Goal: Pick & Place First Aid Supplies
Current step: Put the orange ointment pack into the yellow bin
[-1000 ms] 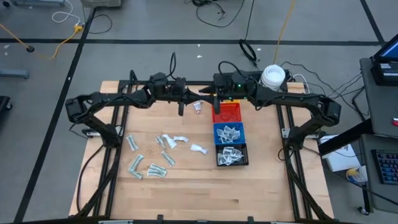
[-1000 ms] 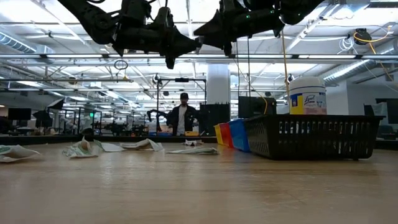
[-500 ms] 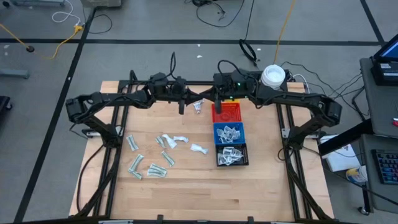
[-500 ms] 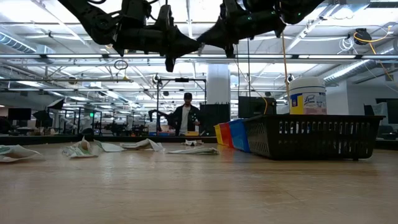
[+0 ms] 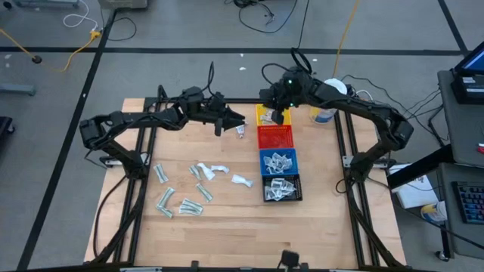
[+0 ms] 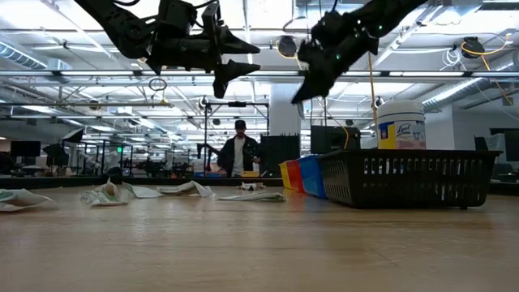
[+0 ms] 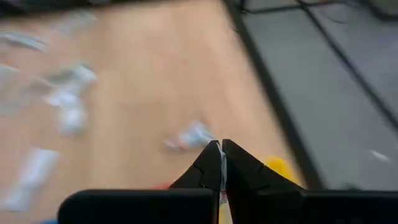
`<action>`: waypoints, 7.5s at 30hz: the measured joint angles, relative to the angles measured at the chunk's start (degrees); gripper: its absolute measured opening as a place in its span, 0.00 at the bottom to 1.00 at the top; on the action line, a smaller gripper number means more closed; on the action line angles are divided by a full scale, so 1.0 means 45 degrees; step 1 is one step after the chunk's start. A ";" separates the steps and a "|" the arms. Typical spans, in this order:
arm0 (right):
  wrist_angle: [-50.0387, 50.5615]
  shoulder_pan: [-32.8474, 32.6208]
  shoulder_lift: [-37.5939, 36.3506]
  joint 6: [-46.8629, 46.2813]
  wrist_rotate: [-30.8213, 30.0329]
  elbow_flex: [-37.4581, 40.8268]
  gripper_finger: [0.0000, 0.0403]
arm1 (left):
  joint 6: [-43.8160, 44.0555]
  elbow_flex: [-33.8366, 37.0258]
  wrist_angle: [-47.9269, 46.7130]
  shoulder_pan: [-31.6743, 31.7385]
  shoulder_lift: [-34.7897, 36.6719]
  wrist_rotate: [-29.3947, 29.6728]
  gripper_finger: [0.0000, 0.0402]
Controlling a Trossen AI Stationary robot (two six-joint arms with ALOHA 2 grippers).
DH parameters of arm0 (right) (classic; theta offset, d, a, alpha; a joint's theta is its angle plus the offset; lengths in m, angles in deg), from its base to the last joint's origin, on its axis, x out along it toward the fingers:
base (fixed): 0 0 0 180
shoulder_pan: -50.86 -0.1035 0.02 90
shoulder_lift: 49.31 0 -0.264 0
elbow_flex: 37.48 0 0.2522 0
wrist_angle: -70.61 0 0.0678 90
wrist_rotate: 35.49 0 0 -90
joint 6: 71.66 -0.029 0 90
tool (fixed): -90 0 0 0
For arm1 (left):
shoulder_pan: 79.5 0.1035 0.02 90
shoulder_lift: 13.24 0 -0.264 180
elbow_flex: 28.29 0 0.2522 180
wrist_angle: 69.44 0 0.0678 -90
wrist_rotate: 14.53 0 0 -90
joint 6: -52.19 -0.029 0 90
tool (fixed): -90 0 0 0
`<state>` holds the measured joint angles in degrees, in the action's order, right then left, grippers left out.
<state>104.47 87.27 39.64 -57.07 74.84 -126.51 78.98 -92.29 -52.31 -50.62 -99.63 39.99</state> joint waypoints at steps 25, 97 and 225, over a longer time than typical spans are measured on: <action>0.1074 0.0797 0.3097 0.1369 -0.2779 -0.0010 0.37 | 0.1109 0.0000 0.0165 0.0019 0.0000 0.1001 0.39; -0.1171 -0.1498 -0.4228 -0.1090 -0.0121 -0.0015 0.52 | 0.5400 -0.6057 -1.1830 -0.1713 -0.6780 0.8636 0.39; 0.3108 0.0827 0.3416 0.2069 -0.2460 -0.1258 0.48 | -0.1852 -0.0016 -0.4289 -0.1064 0.2525 0.4961 0.43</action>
<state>118.46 90.99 55.02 -47.76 63.77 -132.17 70.65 -92.36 -71.61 -55.40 -88.27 62.32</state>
